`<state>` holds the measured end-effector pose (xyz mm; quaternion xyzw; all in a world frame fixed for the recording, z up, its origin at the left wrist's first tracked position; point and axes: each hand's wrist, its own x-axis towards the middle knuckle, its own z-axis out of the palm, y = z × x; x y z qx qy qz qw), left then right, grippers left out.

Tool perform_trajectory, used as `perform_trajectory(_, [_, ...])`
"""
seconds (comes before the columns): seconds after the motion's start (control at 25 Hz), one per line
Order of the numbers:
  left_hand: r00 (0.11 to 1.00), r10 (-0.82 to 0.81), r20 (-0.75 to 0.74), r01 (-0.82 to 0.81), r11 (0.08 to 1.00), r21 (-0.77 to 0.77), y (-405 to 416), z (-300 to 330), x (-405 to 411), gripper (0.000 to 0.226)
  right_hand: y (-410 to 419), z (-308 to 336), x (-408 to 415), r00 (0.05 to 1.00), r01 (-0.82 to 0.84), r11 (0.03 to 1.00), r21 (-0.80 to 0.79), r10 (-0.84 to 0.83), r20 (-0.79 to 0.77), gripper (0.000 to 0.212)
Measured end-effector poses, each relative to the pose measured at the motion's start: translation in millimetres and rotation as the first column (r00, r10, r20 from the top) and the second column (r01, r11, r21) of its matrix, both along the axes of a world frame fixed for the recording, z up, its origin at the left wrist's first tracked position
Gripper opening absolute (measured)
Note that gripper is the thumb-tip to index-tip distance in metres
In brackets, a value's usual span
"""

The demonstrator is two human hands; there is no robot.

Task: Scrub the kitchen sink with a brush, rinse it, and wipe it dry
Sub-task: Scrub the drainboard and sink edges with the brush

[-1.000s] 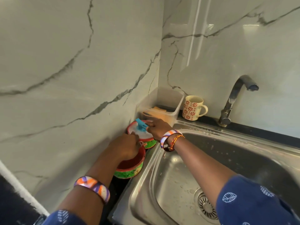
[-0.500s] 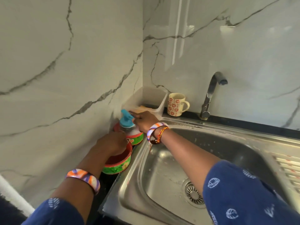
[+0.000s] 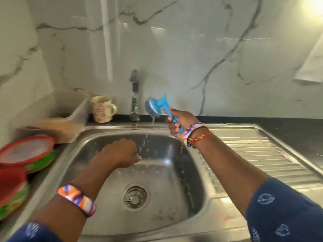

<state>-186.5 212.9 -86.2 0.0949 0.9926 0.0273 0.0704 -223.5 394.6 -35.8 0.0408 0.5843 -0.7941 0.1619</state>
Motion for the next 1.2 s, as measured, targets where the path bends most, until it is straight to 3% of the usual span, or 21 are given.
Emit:
perform_trajectory(0.16, [0.991, -0.113, 0.073, 0.113, 0.994, 0.013, 80.2, -5.6, -29.1, 0.049, 112.5, -10.7, -16.7, 0.946, 0.309, 0.944, 0.115, -0.317, 0.066, 0.023])
perform_trajectory(0.28, [0.986, -0.145, 0.085, 0.144, 0.989, 0.018, 122.2, -15.8, -40.3, 0.055, 179.7, -29.7, -38.0, 0.862, 0.472, 0.783, 0.405, -0.506, -0.027, 0.02])
perform_trajectory(0.36, [0.987, -0.13, 0.09, 0.127, 0.991, 0.043, 134.9, -25.2, -44.9, 0.056, 197.0, -46.5, -51.1, 0.898, 0.374, 0.566, 0.734, -0.419, -0.135, 0.013])
perform_trajectory(0.44, [0.988, -0.108, 0.106, 0.101, 0.993, 0.068, 143.9, -35.6, -52.9, 0.055, 189.1, -66.5, -61.4, 0.954, 0.257, 0.383, 0.887, -0.248, -0.169, 0.028])
perform_trajectory(0.48, [0.99, -0.09, 0.113, 0.082, 0.994, 0.068, 147.5, -40.2, -57.9, 0.054, 176.4, -74.5, -65.0, 0.97, 0.227, 0.36, 0.905, -0.164, -0.178, 0.032])
perform_trajectory(0.64, [0.997, -0.021, 0.07, 0.016, 0.997, 0.069, 160.6, -52.9, -87.1, 0.047, 140.4, -82.3, -73.9, 0.974, 0.14, 0.421, 0.896, 0.104, -0.201, 0.037])
perform_trajectory(0.76, [0.999, -0.007, 0.033, 0.005, 0.997, 0.075, 172.8, -55.4, -105.5, 0.041, 198.7, -74.9, -81.9, 0.98, 0.188, 0.518, 0.835, -0.045, -0.193, 0.034])
perform_trajectory(0.8, [1.0, -0.008, 0.027, 0.006, 0.998, 0.07, 178.7, -55.3, -111.4, 0.039, 228.8, -71.1, -84.0, 0.984, 0.176, 0.505, 0.845, -0.067, -0.164, 0.034])
perform_trajectory(0.88, [0.999, -0.013, 0.037, 0.01, 0.997, 0.073, 183.4, -55.1, -119.3, 0.036, 291.7, -63.4, -85.7, 0.975, 0.202, 0.344, 0.917, -0.158, -0.156, 0.037])
perform_trajectory(0.92, [0.999, -0.012, 0.049, 0.008, 0.996, 0.089, 183.7, -55.3, -121.9, 0.034, 318.6, -56.1, -82.6, 0.961, 0.2, 0.314, 0.928, -0.25, -0.122, 0.038])
perform_trajectory(1.08, [0.993, -0.041, 0.114, 0.029, 0.994, 0.107, 186.6, -61.4, -137.1, 0.025, 370.3, -47.8, -81.1, 0.868, 0.223, 0.23, 0.947, -0.489, -0.086, 0.04])
perform_trajectory(1.2, [0.988, -0.078, 0.131, 0.061, 0.99, 0.131, 191.5, -61.9, -138.1, 0.02, 329.5, -68.3, -81.0, 0.86, 0.345, 0.223, 0.912, -0.465, -0.212, 0.036])
